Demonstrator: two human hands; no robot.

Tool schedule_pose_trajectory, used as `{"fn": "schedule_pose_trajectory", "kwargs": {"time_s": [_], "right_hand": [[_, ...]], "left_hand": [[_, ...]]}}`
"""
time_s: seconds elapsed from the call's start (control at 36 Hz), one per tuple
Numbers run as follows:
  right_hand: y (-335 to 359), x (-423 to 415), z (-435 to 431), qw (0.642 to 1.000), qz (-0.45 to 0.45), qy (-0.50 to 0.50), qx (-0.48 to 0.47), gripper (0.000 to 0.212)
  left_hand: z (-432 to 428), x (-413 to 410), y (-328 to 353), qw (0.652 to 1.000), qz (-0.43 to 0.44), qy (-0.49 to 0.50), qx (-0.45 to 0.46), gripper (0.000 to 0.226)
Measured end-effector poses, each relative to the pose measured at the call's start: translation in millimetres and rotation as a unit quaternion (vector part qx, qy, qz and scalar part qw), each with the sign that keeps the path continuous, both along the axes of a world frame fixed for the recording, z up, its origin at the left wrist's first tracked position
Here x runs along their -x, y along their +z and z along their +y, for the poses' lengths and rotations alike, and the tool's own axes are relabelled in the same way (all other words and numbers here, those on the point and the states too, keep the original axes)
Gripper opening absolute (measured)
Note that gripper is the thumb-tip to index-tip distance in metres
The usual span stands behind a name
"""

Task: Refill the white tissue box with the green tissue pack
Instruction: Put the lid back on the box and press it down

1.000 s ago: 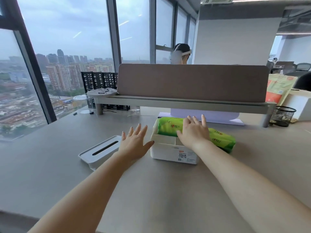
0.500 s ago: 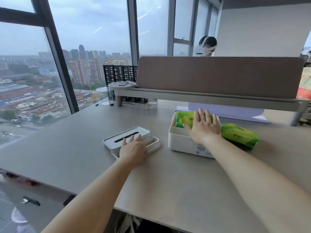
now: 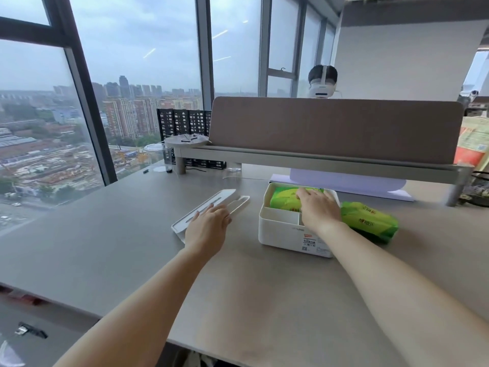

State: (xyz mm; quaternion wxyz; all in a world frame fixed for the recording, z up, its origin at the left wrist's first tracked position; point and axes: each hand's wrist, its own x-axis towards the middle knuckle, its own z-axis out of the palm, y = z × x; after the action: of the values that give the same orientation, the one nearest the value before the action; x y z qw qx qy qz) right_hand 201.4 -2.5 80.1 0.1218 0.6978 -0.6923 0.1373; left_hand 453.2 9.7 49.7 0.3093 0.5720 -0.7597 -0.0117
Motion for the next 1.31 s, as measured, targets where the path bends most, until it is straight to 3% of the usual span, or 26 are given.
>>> {"fn": "schedule_pose_trajectory", "kwargs": {"time_s": [0.14,0.31,0.42,0.56,0.69,0.97,1.31], "right_hand": [[-3,10,-4,0.998,-0.042,0.018,-0.04,0.031],[-2,14,8,0.993,-0.03,0.046,-0.106,0.054],[-1,21,19,0.993,-0.066,0.068,-0.072,0.053],[8,33,33,0.976,-0.211,0.056,-0.024,0.041],[9,52,41,0.973,-0.232,0.019,-0.002,0.041],[16,69,57,0.934,-0.354,0.013,0.034,0.046],[8,63,54,0.955,-0.289,0.055,-0.03,0.048]], "left_hand": [[-3,8,8,0.998,0.021,-0.003,0.053,0.024],[-16,25,18,0.992,0.048,-0.021,0.111,0.021],[-17,47,34,0.982,0.041,-0.059,0.176,0.014],[-19,78,45,0.965,-0.027,-0.147,0.217,0.024],[-22,102,42,0.951,-0.068,-0.202,0.224,0.025],[-18,120,29,0.942,-0.103,-0.272,0.168,0.027],[-22,111,15,0.935,-0.143,-0.317,0.067,0.039]]}}
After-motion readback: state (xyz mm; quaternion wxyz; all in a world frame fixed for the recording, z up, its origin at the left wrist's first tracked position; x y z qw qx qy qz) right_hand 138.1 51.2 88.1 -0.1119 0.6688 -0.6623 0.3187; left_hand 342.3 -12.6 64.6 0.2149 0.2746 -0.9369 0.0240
